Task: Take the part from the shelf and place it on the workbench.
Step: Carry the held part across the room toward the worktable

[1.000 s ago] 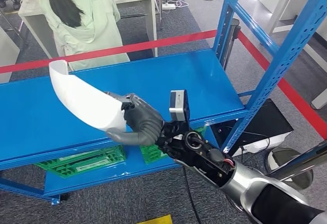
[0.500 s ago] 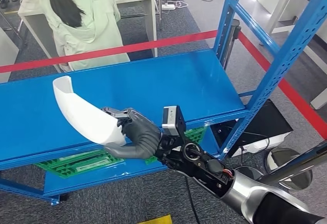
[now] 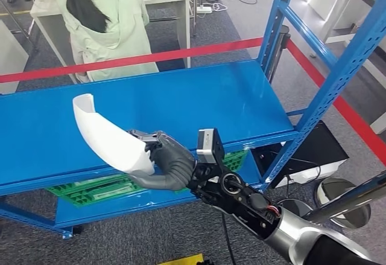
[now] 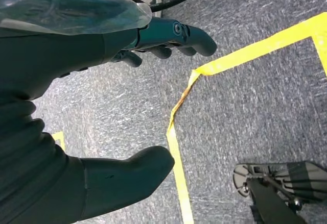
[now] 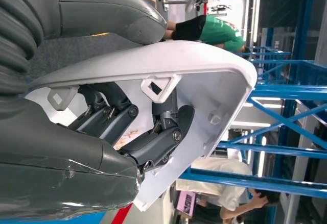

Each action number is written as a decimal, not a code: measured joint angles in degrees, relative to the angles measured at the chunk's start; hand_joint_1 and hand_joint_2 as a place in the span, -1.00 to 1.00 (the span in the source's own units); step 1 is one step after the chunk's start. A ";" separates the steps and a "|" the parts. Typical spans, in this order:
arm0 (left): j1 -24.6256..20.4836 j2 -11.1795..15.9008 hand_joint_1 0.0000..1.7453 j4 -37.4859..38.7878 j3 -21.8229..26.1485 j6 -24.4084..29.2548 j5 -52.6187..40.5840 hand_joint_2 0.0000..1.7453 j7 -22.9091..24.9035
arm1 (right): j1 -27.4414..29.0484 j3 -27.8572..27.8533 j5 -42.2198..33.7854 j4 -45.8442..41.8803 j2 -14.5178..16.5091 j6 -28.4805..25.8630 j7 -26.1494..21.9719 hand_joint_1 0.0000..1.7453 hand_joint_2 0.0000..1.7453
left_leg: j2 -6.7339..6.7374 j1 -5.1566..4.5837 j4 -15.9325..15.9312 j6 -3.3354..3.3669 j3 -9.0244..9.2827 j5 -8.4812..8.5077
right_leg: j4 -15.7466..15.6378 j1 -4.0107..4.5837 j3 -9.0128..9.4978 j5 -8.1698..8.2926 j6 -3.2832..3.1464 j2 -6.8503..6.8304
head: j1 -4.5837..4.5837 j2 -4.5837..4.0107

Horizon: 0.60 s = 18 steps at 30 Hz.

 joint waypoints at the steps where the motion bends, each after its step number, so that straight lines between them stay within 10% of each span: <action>1: -0.01 -0.01 -1.00 0.00 0.00 0.01 -0.01 1.00 0.04 | -0.01 -0.04 0.00 -0.01 0.00 0.00 0.01 1.00 1.00 | -0.03 0.06 0.21 -0.19 -0.08 -0.04 | -3.78 -0.12 2.09 0.93 0.12 -0.04 | 0.06 0.00; 4: -0.04 0.02 -1.00 0.00 0.00 0.02 -0.02 1.00 0.14 | -0.01 -0.20 0.00 -0.05 0.00 0.00 0.05 1.00 1.00 | -0.32 0.17 1.02 -1.73 -0.82 0.38 | -12.78 0.19 6.66 3.56 -0.82 0.27 | -0.10 0.00; 6: -0.02 0.02 -1.00 0.00 -0.01 0.03 -0.02 1.00 0.17 | -0.03 -0.23 0.00 -0.07 0.00 0.00 0.05 1.00 1.00 | -0.34 0.38 1.99 -2.54 -1.64 -0.41 | -12.84 0.33 6.01 4.34 -2.06 0.25 | -0.46 0.00; 10: -0.03 -0.13 -1.00 0.00 -0.02 0.03 -0.02 1.00 0.18 | -0.04 -0.22 0.00 -0.06 0.00 0.00 0.06 1.00 1.00 | -0.22 0.58 15.58 -3.26 -7.01 -9.63 | -13.07 0.46 3.71 6.11 -3.37 -0.10 | -1.66 0.00; 12: -0.02 -0.14 -1.00 0.00 -0.02 0.03 -0.02 1.00 0.18 | 0.00 -0.22 0.00 -0.05 0.00 0.00 0.06 1.00 1.00 | -0.22 0.55 19.58 -3.24 -7.68 -10.82 | -13.05 0.69 2.35 7.10 -3.44 -0.12 | -1.79 0.00; 18: -0.46 -0.05 -1.00 0.00 -0.02 0.12 -0.25 1.00 0.26 | 0.00 -0.26 0.00 -0.07 0.00 -0.03 0.05 1.00 1.00 | -0.28 -0.28 0.48 -1.79 5.33 -5.48 | -13.11 0.86 0.01 9.98 -2.34 -0.11 | -1.69 0.00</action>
